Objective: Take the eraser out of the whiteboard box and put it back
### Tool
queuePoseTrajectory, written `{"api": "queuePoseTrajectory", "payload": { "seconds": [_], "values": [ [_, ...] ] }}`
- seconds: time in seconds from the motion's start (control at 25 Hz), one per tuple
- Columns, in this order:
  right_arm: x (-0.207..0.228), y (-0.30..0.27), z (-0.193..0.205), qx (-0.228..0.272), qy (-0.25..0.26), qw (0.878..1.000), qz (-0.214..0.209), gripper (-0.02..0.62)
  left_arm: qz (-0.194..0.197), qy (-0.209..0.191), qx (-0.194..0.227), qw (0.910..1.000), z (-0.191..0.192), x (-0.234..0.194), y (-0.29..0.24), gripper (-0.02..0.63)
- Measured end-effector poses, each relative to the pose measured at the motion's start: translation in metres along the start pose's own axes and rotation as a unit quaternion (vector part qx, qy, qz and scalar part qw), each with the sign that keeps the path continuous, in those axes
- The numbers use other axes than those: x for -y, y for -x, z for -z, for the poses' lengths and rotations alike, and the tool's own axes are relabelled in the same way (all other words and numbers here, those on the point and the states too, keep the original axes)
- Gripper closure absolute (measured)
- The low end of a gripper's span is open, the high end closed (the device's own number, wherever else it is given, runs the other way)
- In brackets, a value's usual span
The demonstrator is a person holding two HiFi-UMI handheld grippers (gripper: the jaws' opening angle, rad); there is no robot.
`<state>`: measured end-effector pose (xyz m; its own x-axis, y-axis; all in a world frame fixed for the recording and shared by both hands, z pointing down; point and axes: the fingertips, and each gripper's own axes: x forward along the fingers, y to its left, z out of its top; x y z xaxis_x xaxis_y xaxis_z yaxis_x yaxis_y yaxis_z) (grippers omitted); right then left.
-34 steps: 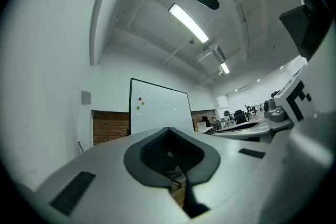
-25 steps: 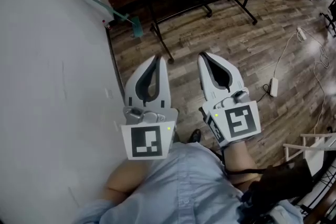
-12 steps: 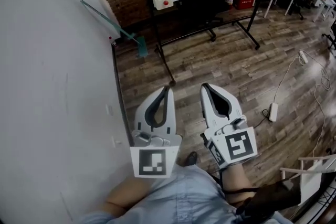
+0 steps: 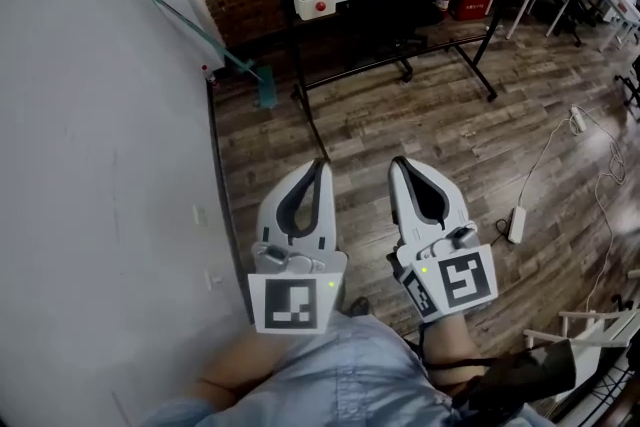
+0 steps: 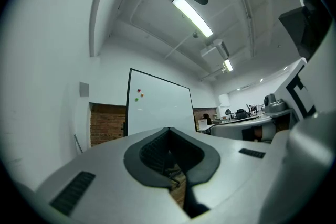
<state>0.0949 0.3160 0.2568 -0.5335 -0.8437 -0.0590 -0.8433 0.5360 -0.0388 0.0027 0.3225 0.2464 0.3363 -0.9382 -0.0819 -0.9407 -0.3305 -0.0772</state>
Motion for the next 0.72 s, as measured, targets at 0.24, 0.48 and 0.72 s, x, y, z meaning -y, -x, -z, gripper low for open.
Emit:
{"api": "queuePoseTrajectory", "payload": {
  "seconds": [0.24,0.48,0.72],
  "values": [
    [0.026,-0.07,-0.004,0.0,0.011,1.0,0.0,0.594,0.005,0.007,0.023,0.9997,-0.004,-0.037,-0.067,0.601],
    [0.039,-0.136,-0.014,0.006,0.02,1.0,0.007,0.594,0.012,0.009,0.037,0.9992,-0.007,-0.08,-0.119,0.601],
    [0.04,-0.175,-0.017,0.004,0.032,0.999,0.013,0.594,0.021,0.02,0.044,0.9986,-0.004,-0.108,-0.148,0.601]
  ]
}}
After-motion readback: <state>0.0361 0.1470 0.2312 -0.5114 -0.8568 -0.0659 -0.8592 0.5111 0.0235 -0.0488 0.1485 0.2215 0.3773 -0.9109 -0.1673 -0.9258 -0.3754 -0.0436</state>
